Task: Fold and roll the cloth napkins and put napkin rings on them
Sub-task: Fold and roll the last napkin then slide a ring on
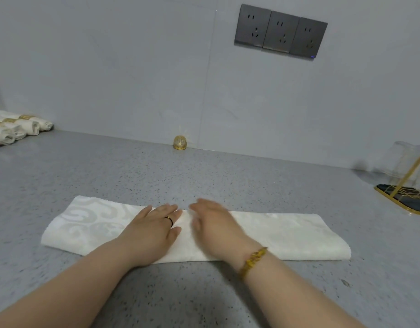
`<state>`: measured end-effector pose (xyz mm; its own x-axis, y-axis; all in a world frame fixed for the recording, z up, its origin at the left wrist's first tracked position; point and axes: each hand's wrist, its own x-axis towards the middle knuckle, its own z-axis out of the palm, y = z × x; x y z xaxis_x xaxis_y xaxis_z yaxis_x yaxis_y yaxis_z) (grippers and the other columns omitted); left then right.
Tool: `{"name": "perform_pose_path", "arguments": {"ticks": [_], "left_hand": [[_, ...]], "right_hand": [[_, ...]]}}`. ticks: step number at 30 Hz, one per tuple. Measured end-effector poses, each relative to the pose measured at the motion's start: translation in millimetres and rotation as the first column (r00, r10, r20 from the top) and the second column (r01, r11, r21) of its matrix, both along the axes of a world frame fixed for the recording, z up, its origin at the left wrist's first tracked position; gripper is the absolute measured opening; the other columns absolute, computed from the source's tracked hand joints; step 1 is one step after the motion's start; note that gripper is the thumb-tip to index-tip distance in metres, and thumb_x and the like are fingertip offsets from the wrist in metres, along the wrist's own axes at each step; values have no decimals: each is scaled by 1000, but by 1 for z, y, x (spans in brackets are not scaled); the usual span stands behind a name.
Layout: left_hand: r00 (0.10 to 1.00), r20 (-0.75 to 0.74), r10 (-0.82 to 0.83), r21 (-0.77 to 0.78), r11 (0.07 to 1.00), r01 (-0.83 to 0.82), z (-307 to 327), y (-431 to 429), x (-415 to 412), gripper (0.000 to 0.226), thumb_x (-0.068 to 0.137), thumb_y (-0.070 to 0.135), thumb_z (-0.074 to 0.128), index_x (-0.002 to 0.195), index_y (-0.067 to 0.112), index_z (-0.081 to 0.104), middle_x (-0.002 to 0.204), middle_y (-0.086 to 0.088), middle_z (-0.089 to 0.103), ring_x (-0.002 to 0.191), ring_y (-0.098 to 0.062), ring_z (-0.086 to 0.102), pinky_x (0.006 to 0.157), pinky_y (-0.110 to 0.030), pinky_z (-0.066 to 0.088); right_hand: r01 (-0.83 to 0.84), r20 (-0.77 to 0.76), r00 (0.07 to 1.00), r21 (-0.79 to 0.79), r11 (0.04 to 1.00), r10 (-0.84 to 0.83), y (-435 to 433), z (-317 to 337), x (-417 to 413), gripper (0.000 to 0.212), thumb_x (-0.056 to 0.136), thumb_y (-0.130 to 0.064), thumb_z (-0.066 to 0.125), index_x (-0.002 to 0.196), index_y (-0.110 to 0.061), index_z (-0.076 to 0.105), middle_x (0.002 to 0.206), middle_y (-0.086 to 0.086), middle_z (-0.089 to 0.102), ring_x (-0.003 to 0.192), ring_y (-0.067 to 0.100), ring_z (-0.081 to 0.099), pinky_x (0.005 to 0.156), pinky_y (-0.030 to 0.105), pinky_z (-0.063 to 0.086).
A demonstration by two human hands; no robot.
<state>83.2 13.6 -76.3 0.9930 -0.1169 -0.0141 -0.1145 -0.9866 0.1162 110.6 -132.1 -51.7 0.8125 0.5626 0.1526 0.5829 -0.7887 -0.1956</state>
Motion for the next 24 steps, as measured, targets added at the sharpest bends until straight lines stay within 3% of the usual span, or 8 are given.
{"name": "perform_pose_path", "arguments": {"ticks": [4,10,13,16,21,24], "left_hand": [[999,14,32,-27,999,-31,0,4,0,49,101,30,16,148,22,4,156,8,0,142,-4,-2,114,-26,-5],[999,39,34,-66,997,-31,0,12,3,48,101,30,16,148,22,7,155,10,2,142,-5,1,115,-27,-2],[988,145,49,-93,995,-36,-1,19,6,44,101,28,21,145,25,23,152,14,18,140,-5,16,115,-24,8],[958,271,92,-156,986,-51,0,25,11,36,99,24,30,132,26,47,137,16,44,126,-7,38,101,-18,25],[930,312,193,-209,969,-130,1,33,15,30,97,25,39,123,26,54,128,16,50,120,-10,41,93,-19,31],[925,328,192,-202,971,-130,1,36,17,27,96,26,41,119,27,55,127,14,52,120,-10,42,94,-21,32]], "right_hand": [[16,-101,995,-42,999,-20,17,-22,3,47,100,-25,26,145,-13,20,155,7,13,142,20,10,115,30,3],[83,-111,989,-113,990,-96,-67,-16,31,47,101,-29,21,147,-19,14,156,0,6,143,13,6,113,21,2],[222,-79,970,-83,972,-228,-124,-14,49,44,101,-25,24,145,-22,22,155,-2,14,142,12,13,109,15,7],[345,-86,934,-25,938,-346,-159,-15,65,41,100,-22,29,141,-17,31,152,2,25,139,16,21,109,19,13],[491,132,853,123,863,-504,-164,-14,68,39,91,-15,49,129,-7,48,136,12,46,126,29,39,104,31,27],[236,408,862,206,950,-302,-145,-5,36,27,80,-24,51,93,-9,69,98,10,68,94,33,62,83,39,45]]}}
